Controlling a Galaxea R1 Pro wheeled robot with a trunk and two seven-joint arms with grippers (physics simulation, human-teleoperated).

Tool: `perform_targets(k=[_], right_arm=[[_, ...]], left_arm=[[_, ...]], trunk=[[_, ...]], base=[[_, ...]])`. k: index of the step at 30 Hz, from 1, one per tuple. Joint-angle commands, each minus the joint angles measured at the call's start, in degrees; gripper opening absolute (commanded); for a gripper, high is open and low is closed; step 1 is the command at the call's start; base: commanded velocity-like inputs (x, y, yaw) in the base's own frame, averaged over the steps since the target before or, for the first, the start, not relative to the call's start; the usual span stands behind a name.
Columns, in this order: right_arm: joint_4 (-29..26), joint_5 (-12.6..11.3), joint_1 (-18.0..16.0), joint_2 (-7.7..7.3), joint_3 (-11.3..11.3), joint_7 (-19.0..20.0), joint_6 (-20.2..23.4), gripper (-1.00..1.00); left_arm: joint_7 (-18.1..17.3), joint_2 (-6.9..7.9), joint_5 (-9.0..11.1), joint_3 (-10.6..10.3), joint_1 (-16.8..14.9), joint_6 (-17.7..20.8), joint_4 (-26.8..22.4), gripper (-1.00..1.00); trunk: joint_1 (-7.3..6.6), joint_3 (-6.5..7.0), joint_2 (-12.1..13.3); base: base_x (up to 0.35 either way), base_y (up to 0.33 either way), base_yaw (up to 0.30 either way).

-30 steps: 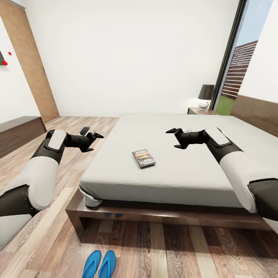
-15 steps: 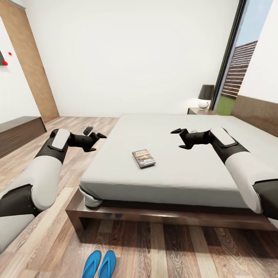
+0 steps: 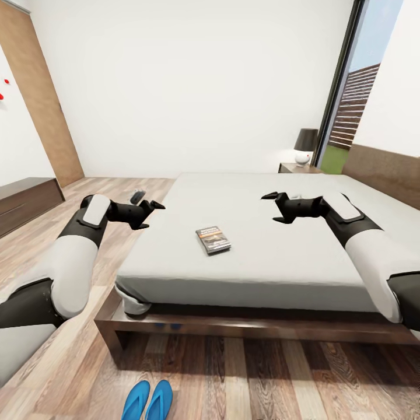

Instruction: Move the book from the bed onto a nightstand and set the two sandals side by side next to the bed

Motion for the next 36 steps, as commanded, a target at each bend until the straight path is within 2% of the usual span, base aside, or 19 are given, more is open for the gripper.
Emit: perform_targets(k=[1, 12, 22, 36], right_arm=[[-0.07, -0.57, -0.04, -0.06, 0.34, -0.35, -0.02, 1.0], [-0.07, -0.46, -0.04, 0.14, 0.51, 0.04, -0.09, 1.0], [-0.07, -0.39, -0.04, 0.19, 0.53, 0.02, -0.1, 1.0], [-0.07, -0.49, -0.04, 0.27, 0.54, -0.06, -0.14, 1.0]], left_arm=[[0.6, -0.12, 0.58, 0.17, -0.04, 0.26, -0.05, 1.0], [0.68, -1.23, 0.36, 0.09, -0.04, 0.24, -0.05, 1.0], [0.63, -1.52, 0.31, 0.07, -0.02, 0.16, -0.03, 1.0], [0.65, -1.55, 0.46, 0.11, 0.02, 0.07, -0.03, 1.0]], trunk=[[-0.01, -0.06, -0.02], [-0.01, -0.05, -0.02], [-0.01, -0.05, -0.02], [-0.01, -0.05, -0.02]], base=[[0.0, 0.0, -0.192], [0.0, -0.011, -0.235], [0.0, -0.133, -0.212], [0.0, -0.114, -0.043]])
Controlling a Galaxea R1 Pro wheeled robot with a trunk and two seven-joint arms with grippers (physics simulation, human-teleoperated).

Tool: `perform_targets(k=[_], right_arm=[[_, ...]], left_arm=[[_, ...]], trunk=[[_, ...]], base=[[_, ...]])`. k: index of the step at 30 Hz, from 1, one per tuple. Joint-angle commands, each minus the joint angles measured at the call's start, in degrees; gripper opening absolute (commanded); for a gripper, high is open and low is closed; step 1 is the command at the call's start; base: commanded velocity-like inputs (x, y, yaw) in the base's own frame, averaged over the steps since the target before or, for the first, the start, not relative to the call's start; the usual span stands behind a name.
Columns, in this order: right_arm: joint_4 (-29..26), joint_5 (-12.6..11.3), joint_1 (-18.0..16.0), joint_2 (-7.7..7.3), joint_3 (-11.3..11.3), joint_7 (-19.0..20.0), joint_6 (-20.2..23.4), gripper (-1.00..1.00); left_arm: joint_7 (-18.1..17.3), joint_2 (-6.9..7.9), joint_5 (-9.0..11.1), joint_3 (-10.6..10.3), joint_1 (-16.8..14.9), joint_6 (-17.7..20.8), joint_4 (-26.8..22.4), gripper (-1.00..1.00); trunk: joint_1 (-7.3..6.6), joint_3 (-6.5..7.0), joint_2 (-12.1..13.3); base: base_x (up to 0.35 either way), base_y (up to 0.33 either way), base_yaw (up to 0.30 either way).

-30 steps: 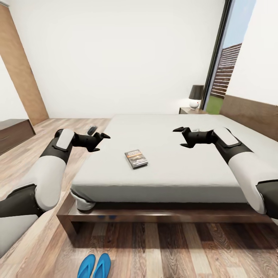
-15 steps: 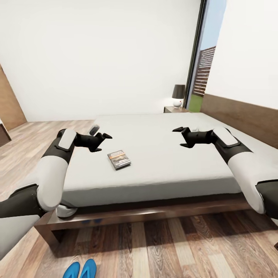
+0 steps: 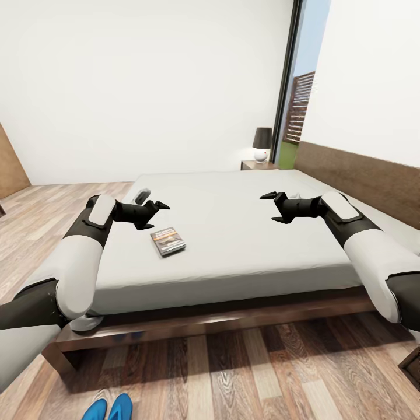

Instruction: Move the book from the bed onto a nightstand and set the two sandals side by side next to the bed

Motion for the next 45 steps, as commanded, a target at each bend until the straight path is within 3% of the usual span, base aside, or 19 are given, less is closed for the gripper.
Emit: perform_targets(k=[1, 20, 45], right_arm=[[-0.09, -0.64, -0.04, -0.06, 0.33, -0.45, 0.0, 1.0], [-0.21, -0.43, -0.04, 0.02, 0.51, -0.83, -0.11, 1.0], [-0.44, -0.42, -0.04, 0.12, 0.76, -0.84, -0.02, 1.0]], left_arm=[[0.6, -0.03, 0.61, 0.19, -0.04, 0.25, -0.04, 1.0], [0.63, 0.05, 0.59, 0.23, -0.01, 0.25, -0.04, 1.0], [0.63, 0.1, 0.62, 0.25, -0.01, 0.24, 0.04, 1.0]], trunk=[[-0.01, -0.06, -0.02], [-0.01, -0.06, -0.02], [-0.01, -0.06, -0.02]], base=[[0.0, -0.024, -0.006], [0.076, -0.017, -0.001], [0.157, -0.13, 0.0]])
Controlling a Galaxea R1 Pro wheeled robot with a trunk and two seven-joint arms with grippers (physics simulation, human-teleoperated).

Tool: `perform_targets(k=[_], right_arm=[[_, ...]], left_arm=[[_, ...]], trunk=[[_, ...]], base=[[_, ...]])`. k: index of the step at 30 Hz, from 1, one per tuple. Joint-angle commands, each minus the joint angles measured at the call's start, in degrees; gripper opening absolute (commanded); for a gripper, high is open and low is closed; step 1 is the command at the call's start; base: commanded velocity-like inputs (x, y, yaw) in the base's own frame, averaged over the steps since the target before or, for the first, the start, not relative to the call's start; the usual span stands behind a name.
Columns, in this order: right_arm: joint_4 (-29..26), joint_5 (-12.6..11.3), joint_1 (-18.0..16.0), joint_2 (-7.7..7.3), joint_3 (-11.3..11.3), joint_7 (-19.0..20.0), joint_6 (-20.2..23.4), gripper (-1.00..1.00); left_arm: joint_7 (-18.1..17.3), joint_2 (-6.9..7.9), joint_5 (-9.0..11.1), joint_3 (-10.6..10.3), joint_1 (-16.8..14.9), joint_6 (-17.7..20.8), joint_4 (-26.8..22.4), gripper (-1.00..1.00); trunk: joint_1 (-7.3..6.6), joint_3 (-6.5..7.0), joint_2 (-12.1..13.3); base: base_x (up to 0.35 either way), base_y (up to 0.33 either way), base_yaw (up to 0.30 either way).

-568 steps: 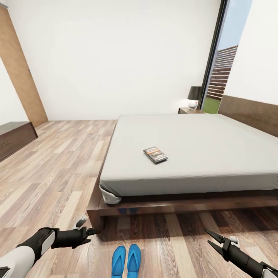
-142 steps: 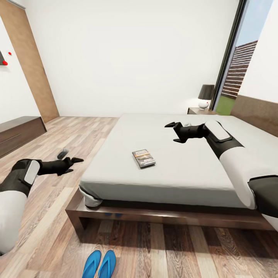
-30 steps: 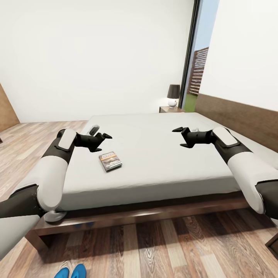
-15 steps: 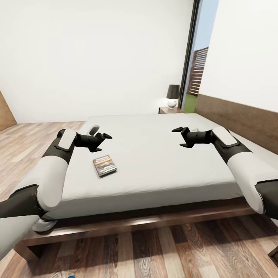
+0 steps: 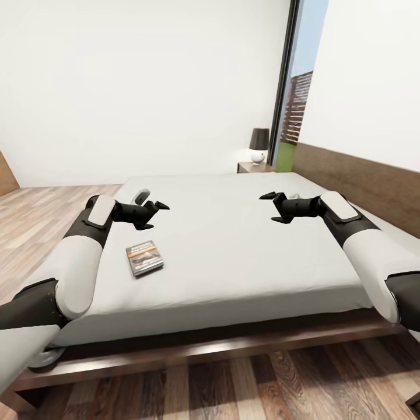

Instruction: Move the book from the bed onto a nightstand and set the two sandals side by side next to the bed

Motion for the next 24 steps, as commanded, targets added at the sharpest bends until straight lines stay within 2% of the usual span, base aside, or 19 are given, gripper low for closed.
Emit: perform_targets(k=[1, 9, 24], right_arm=[[-0.09, -0.63, -0.03, -0.07, 0.34, -0.42, 0.0, 1.0], [-0.08, -0.74, -0.03, -0.06, 0.36, -0.41, 0.0, 1.0], [-0.01, -0.8, -0.03, -0.06, 0.38, -0.31, 0.05, 1.0]], left_arm=[[0.6, -0.03, 0.61, 0.19, -0.05, 0.25, -0.04, 1.0], [0.62, 0.04, 0.55, 0.23, -0.05, 0.25, -0.04, 1.0], [0.62, 0.41, 0.52, 0.24, -0.05, 0.33, -0.04, 1.0]], trunk=[[0.01, -0.06, -0.02], [0.01, -0.06, -0.02], [0.01, -0.06, -0.02]], base=[[0.158, -0.136, 0.0], [0.158, -0.085, 0.0], [0.158, -0.01, 0.0]])
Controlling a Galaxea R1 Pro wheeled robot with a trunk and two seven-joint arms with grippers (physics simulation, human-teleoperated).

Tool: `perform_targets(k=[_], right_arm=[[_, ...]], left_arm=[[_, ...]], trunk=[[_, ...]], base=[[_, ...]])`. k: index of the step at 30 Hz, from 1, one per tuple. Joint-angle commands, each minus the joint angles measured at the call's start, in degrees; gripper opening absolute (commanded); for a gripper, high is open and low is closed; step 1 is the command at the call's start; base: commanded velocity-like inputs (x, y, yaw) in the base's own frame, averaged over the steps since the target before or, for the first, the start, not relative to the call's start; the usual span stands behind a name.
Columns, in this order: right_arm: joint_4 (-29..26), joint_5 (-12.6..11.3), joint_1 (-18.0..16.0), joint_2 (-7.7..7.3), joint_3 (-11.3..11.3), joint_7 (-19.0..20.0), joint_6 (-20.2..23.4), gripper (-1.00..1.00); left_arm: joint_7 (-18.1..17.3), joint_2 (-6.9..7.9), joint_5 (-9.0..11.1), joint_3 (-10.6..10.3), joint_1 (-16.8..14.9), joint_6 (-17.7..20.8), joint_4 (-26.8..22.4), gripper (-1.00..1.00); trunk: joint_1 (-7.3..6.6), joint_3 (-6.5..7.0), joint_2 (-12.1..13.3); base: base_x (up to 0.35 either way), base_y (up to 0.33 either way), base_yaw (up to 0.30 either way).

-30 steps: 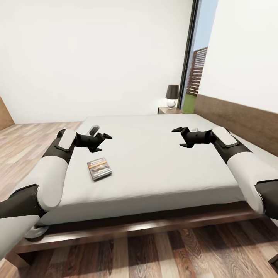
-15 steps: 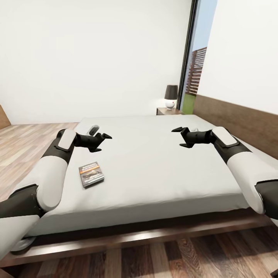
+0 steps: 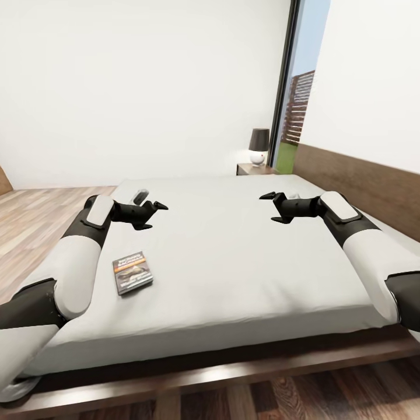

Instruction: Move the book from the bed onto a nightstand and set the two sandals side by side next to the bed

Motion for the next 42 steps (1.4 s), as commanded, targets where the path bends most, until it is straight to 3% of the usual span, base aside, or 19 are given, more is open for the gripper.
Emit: perform_targets(k=[1, 17, 35, 42], right_arm=[[-0.09, -0.62, -0.04, -0.06, 0.33, -0.42, 0.01, 1.0], [0.03, -0.7, -0.04, -0.06, 0.31, -0.25, 0.04, 1.0], [0.09, -0.8, -0.04, -0.06, 0.05, -0.21, 0.11, 1.0], [0.09, -0.92, -0.04, -0.13, -0.1, -0.21, 0.79, 1.0]], left_arm=[[0.61, 0.0, 0.62, 0.18, -0.04, 0.25, -0.04, 1.0], [0.63, 0.25, 0.53, 0.18, -0.04, 0.25, -0.04, 1.0], [0.56, 0.49, 0.43, 0.31, 0.04, 0.19, 0.68, 1.0], [0.61, 2.01, 0.53, 0.44, 0.05, 0.11, 3.9, 1.0]], trunk=[[0.01, -0.06, -0.02], [0.01, -0.06, -0.02], [0.01, -0.06, -0.02], [0.01, -0.06, -0.02]], base=[[0.157, -0.001, 0.0], [0.131, 0.0, 0.0], [0.015, 0.0, 0.0], [0.0, 0.0, 0.0]])
